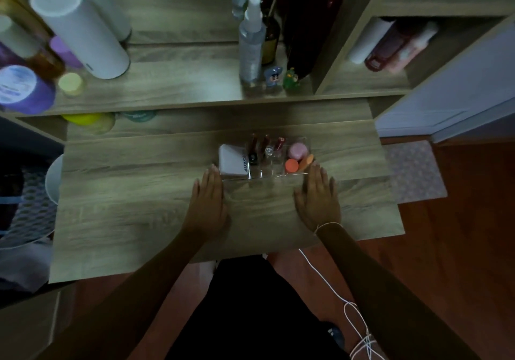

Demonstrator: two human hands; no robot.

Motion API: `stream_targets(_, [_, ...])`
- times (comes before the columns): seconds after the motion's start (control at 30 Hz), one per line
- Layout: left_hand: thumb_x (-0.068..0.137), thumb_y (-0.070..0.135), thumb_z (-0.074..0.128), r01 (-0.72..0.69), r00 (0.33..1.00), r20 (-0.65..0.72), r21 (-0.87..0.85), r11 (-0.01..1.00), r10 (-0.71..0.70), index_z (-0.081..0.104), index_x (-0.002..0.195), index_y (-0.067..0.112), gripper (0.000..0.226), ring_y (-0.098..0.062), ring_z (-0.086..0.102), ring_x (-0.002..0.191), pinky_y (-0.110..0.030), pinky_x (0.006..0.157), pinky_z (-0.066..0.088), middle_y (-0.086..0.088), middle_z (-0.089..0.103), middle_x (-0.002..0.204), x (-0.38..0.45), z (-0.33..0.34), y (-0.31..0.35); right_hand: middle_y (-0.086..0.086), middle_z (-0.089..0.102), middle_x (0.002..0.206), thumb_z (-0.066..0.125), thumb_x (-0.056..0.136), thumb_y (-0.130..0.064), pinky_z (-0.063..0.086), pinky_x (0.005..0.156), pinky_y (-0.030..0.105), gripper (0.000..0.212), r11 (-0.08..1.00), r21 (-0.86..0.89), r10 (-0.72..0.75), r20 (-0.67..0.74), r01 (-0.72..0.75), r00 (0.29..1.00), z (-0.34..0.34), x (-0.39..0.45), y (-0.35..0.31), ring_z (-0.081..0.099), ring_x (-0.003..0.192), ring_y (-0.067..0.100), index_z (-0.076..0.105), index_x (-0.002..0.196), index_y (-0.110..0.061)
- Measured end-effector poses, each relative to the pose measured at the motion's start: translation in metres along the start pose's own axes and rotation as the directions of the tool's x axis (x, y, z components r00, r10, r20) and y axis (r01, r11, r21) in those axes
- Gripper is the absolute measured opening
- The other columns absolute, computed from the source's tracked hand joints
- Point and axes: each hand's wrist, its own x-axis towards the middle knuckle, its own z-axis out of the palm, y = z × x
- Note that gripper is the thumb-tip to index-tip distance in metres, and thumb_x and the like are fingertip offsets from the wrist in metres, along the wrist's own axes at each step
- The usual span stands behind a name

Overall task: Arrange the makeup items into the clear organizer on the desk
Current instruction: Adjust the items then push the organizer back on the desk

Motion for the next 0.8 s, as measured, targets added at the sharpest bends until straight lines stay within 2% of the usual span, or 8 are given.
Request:
stream_targets(0.17, [0.093, 0.022, 0.034, -0.012, 1.000, 0.004, -0.051, 0.999, 0.012, 0.006, 0.144, -0.004, 0.064, -0.037, 0.012, 0.143, -0.048, 0.117, 0.012, -0.026, 0.010, 0.155, 0.017, 0.006, 0.025, 0.015, 0.016, 0.158, 0.037, 0.096, -0.045, 0.012, 0.118, 0.053, 0.072, 0.999, 0.027, 0.020, -0.012, -0.020, 1.000, -0.006, 0.007, 0.027, 0.016, 0.145, 0.031, 0.007, 0.149, -0.007])
stream_targets(0.27, [0.094, 0.023, 0.038, -0.016, 1.000, 0.018, -0.011, 1.000, 0.016, 0.005, 0.145, -0.002, 0.066, -0.036, 0.007, 0.144, -0.049, 0.117, 0.009, -0.025, 0.009, 0.155, 0.024, 0.008, 0.039, 0.015, 0.018, 0.158, 0.034, 0.095, -0.047, 0.012, 0.118, 0.054, 0.071, 0.999, 0.041, 0.024, -0.027, -0.023, 0.999, -0.008, 0.012, 0.043, 0.015, 0.145, 0.031, 0.008, 0.149, -0.008])
stream_targets(0.43, [0.094, 0.023, 0.038, -0.044, 0.999, 0.031, 0.022, 0.999, 0.044, 0.003, 0.145, -0.001, 0.067, -0.034, 0.001, 0.145, -0.049, 0.118, 0.006, -0.022, 0.006, 0.157, 0.036, 0.006, 0.060, 0.015, 0.015, 0.159, 0.026, 0.092, -0.054, 0.008, 0.119, 0.053, 0.075, 0.997, 0.067, 0.030, -0.026, -0.028, 0.999, -0.014, 0.020, 0.064, 0.011, 0.146, 0.030, 0.008, 0.149, -0.009])
stream_targets(0.8, [0.095, 0.027, 0.035, -0.064, 0.998, 0.032, 0.098, 0.993, 0.061, 0.007, 0.146, 0.001, 0.064, -0.031, 0.004, 0.145, -0.049, 0.119, 0.006, -0.021, 0.009, 0.157, 0.063, 0.001, 0.087, 0.016, 0.015, 0.158, 0.031, 0.095, -0.054, 0.010, 0.118, 0.055, 0.074, 0.996, 0.072, 0.056, -0.048, -0.053, 0.997, -0.025, 0.040, 0.087, 0.008, 0.146, 0.032, 0.006, 0.149, -0.009])
